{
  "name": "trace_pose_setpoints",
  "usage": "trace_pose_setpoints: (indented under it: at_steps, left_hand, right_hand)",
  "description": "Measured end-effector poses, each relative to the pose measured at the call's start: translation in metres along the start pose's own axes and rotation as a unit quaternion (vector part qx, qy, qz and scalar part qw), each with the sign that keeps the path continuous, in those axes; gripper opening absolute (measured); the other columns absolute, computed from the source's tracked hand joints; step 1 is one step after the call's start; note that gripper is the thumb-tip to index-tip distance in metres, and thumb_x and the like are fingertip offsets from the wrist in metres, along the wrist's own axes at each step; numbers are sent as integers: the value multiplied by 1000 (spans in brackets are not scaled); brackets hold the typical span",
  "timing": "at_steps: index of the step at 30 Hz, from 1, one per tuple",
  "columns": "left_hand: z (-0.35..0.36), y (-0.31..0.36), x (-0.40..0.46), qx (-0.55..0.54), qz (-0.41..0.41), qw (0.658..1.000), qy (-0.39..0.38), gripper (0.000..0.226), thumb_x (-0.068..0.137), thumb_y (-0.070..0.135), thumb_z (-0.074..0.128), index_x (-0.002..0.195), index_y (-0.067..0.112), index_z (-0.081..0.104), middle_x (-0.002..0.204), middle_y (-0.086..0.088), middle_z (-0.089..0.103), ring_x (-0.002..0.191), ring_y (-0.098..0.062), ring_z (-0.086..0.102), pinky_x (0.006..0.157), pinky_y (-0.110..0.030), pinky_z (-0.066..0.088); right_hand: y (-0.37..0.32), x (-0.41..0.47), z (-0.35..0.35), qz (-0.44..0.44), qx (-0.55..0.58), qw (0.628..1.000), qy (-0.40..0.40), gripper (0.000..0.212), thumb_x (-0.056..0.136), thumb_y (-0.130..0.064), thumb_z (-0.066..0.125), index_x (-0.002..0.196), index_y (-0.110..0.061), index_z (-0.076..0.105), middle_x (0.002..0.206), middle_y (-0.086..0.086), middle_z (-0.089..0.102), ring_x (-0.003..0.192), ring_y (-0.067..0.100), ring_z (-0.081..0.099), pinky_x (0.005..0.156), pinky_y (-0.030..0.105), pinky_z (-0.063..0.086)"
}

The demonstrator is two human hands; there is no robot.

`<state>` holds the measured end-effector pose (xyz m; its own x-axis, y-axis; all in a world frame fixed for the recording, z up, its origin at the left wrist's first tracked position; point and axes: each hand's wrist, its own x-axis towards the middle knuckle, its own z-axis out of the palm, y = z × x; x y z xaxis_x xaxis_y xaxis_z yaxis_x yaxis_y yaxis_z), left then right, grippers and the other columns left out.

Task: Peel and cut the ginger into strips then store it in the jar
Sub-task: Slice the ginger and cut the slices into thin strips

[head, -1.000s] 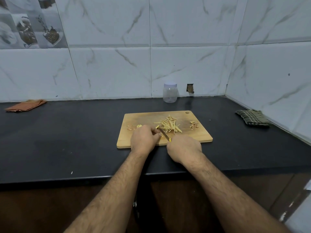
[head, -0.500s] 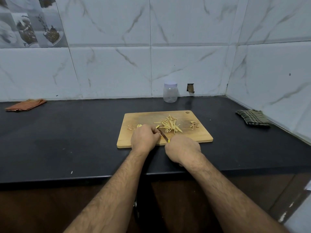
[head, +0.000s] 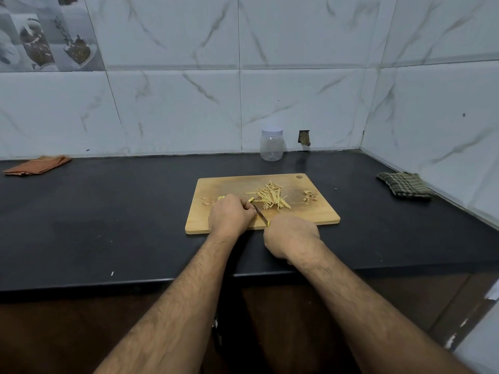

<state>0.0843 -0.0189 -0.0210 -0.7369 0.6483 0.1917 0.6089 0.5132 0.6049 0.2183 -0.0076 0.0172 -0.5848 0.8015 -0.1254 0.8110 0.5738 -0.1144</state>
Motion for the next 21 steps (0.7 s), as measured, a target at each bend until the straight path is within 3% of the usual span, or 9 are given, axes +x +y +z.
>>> trace_pose_setpoints:
  at_steps: [7, 21]
  left_hand:
    - [1, -1, -3, 3, 18, 1000, 11, 10, 90, 34, 68, 86, 29, 76, 83, 9, 70, 79, -11, 60, 67, -25, 43]
    - [3, -10, -3, -16, 35, 999, 37, 16, 93, 27, 62, 89, 22, 77, 80, 8, 70, 78, -13, 60, 67, -25, 43]
  right_hand:
    - [16, -14, 3, 24, -14, 1000, -12, 30, 103, -34, 43, 118, -17, 62, 117, 4, 63, 89, 23, 51, 73, 35, 42]
    - [16, -1, 9, 9, 43, 998, 35, 33, 102, -36, 38, 114, -18, 63, 99, 0, 59, 88, 21, 55, 72, 34, 43]
